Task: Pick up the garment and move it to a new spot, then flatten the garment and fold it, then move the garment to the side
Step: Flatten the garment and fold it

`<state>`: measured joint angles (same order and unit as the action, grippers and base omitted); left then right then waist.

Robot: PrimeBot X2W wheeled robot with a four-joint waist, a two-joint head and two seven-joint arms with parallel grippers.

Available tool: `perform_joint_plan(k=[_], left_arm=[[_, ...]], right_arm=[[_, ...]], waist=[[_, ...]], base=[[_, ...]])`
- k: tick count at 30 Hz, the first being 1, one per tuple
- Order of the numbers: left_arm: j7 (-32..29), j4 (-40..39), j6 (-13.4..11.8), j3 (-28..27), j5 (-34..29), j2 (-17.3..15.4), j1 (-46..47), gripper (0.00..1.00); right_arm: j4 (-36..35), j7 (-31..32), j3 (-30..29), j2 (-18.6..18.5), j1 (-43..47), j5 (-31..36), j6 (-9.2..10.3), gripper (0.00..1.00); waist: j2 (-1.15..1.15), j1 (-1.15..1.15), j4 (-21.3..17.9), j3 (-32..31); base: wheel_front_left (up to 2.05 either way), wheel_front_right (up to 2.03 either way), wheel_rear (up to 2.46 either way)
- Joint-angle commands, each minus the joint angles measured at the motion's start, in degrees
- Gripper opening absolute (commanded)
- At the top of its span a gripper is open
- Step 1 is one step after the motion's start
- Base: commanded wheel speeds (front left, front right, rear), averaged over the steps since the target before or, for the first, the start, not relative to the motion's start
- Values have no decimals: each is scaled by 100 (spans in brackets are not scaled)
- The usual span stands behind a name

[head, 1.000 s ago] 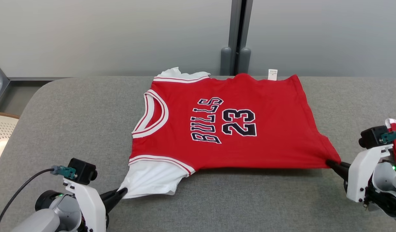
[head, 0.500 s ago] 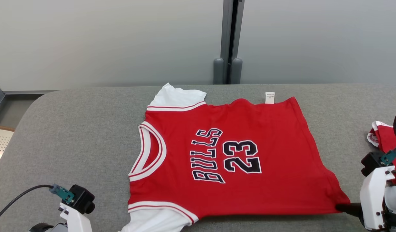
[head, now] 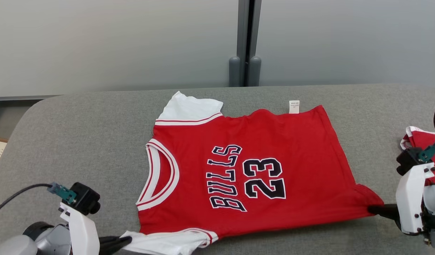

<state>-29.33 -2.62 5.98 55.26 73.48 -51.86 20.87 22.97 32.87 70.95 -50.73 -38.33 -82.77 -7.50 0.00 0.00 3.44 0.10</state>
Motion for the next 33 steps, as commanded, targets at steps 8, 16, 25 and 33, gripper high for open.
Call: perform_joint_plan(k=[8,16,25,33], left_arm=[[-121,47,-36,-155,-345,105,656,0],[-175,415,6,-165,-805,485,1364,0],[15,1198,124,-30,-1208,1020,2079,0],[637,1952,139,-27,-1513,1479,2355,100]], right_arm=[[184,147,-156,144,-450,152,2,0],[558,279,-387,458,-745,-46,2,0],[1120,318,-556,781,-1117,-39,2,0],[1308,-381,-534,923,-1321,477,1,100]], waist=[[0,0,14,189],[0,0,37,532],[0,0,29,931],[0,0,20,1107]], base=[[0,0,0],[0,0,0],[0,0,0],[0,0,0]])
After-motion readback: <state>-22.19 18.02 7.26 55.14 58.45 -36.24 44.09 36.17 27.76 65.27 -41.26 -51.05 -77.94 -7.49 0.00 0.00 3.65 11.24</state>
